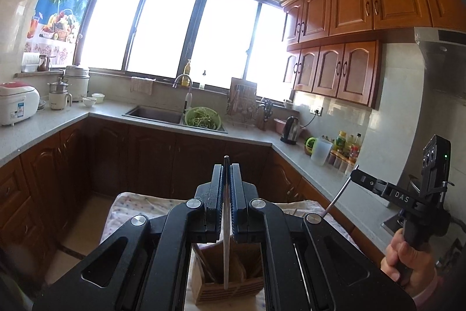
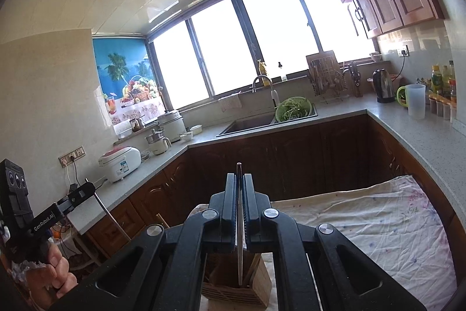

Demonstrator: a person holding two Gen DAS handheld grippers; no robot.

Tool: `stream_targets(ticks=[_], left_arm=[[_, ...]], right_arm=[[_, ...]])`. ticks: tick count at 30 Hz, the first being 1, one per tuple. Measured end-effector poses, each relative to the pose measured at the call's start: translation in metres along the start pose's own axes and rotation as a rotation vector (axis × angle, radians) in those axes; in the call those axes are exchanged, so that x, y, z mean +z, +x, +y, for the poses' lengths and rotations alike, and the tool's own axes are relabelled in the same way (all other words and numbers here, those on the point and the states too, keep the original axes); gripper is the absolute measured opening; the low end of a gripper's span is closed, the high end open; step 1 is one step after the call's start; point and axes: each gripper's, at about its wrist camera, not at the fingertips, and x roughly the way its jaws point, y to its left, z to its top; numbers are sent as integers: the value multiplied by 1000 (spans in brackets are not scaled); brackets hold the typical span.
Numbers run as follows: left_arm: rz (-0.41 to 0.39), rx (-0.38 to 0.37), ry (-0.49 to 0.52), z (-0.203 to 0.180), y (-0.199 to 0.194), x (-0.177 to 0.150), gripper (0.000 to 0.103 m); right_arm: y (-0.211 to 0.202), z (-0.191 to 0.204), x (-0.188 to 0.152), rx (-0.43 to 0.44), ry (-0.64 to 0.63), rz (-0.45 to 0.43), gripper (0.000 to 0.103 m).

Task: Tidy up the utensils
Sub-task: 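Lift both held items and carry them above the wooden holder, then lower both items into the holder and open both tools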

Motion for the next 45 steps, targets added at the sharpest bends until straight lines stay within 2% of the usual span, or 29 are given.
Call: stream_targets(ticks=[8,16,21,24,38,41,43,45], left_arm=[[-6,56,-58,25,34,-31,3],[85,87,-125,43,56,-81,4],[143,92,-128,39,66,-100,4],[170,91,-135,38,70,-104,4],[192,114,-124,37,74,-100,5],[202,123,-123,35,73,-98,6],[210,129,-125,35,72,-97,12],[211,139,-124,34,69,-96,24]], right_arm=[[37,-11,-26,-23,24,55,4],[57,-24,-62,-33,72,135,4],[65,-32,-78,-37,100,178,4],[68,-34,-82,-47,104,186,4],[71,-36,-80,-42,114,198,4],[71,-37,-80,-36,119,205,9],[71,-38,-80,-20,132,211,12],[68,-39,-80,-8,142,210,32]])
